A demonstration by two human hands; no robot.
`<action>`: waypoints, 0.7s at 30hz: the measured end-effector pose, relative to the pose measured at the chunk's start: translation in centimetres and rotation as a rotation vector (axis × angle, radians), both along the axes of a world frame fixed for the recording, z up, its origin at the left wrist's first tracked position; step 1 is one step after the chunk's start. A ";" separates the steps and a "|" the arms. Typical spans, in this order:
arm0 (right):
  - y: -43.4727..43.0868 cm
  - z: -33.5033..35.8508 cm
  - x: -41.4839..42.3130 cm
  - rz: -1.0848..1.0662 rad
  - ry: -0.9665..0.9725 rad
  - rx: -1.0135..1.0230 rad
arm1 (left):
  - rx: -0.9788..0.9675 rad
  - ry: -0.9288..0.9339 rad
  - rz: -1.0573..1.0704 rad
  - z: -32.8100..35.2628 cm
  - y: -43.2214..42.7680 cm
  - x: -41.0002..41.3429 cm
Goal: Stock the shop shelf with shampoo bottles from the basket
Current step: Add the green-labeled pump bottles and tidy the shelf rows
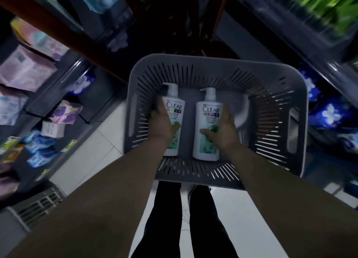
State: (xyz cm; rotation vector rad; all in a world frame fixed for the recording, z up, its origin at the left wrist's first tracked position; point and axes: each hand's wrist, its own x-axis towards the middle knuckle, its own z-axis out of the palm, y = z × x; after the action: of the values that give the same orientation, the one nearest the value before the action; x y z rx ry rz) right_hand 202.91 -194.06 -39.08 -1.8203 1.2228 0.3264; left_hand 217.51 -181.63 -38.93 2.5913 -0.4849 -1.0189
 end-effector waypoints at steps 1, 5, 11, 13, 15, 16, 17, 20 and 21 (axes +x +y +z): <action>0.0 -0.3 0.2 -0.064 -0.020 0.054 | -0.019 0.040 0.037 -0.4 0.0 0.2; 0.3 -1.4 0.9 -0.282 -0.065 0.220 | -0.004 0.278 0.234 -1.2 -0.1 0.8; -0.4 -1.6 1.2 -0.431 -0.021 0.401 | -0.037 0.383 0.357 -0.7 -0.3 1.1; -0.4 -1.2 1.1 -0.467 -0.033 0.399 | -0.052 0.392 0.356 0.0 -0.4 1.0; -0.4 -0.3 0.9 -0.445 -0.043 0.386 | -0.073 0.386 0.363 1.2 -0.5 0.8; -0.4 0.3 0.8 -0.423 -0.058 0.383 | -0.088 0.381 0.366 1.8 -0.5 0.7; -0.5 0.9 0.6 -0.405 -0.074 0.381 | -0.105 0.369 0.365 2.6 -0.5 0.6; -1.0 4.2 0.2 -0.364 -0.140 0.337 | -0.175 0.340 0.359 5.3 -0.2 0.3; -1.1 5.4 0.0 -0.356 -0.172 0.313 | -0.199 0.325 0.345 6.5 -0.2 0.2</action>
State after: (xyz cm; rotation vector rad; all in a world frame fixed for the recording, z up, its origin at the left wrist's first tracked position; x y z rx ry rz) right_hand 202.93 -195.21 -33.71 -1.3082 1.2666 0.1454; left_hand 217.72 -181.84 -32.45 2.1767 -0.0503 -1.1682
